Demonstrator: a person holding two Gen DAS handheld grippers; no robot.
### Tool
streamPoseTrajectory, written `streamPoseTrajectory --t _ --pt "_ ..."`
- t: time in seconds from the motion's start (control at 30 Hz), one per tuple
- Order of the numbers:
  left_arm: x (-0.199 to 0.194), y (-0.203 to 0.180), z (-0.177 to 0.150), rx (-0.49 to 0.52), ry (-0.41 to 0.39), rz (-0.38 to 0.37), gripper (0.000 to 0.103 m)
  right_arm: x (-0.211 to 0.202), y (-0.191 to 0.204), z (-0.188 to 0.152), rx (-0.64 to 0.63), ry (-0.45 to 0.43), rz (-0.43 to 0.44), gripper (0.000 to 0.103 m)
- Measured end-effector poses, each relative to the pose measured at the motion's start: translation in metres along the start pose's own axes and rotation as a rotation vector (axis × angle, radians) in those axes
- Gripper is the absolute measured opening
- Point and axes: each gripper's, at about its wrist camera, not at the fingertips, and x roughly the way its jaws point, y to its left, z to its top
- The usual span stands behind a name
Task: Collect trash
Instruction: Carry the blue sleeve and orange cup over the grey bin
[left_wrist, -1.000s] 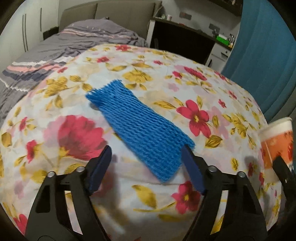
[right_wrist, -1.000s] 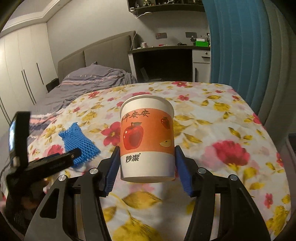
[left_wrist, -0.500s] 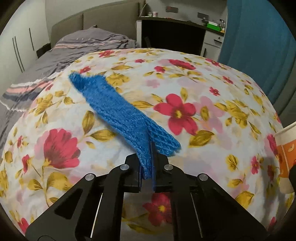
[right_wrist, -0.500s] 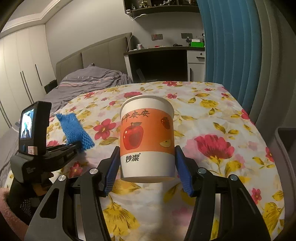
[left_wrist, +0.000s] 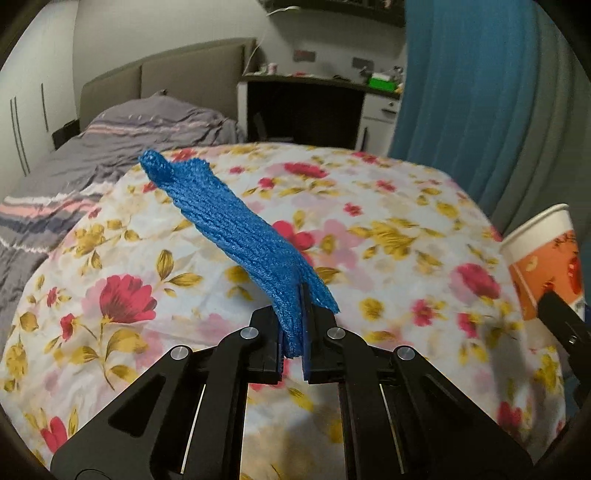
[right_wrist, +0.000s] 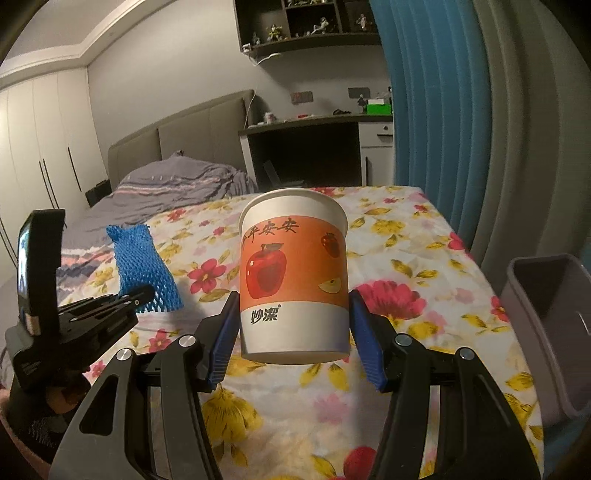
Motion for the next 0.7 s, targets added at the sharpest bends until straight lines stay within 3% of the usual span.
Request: streamPoseTrajectory --t 0.4,0.7 --pt "-0.07 -0.074 -0.01 0.134 -0.1 -0.129 0.006 -0.067 -0.037 -0.008 0.043 -0.083 -0.059 0.057" --pt "-0.095 -0.178 -0.016 0.282 -0.144 -0.323 0.006 -0.113 -0.113 -0.021 0.139 -0.14 -0.197 0.057"
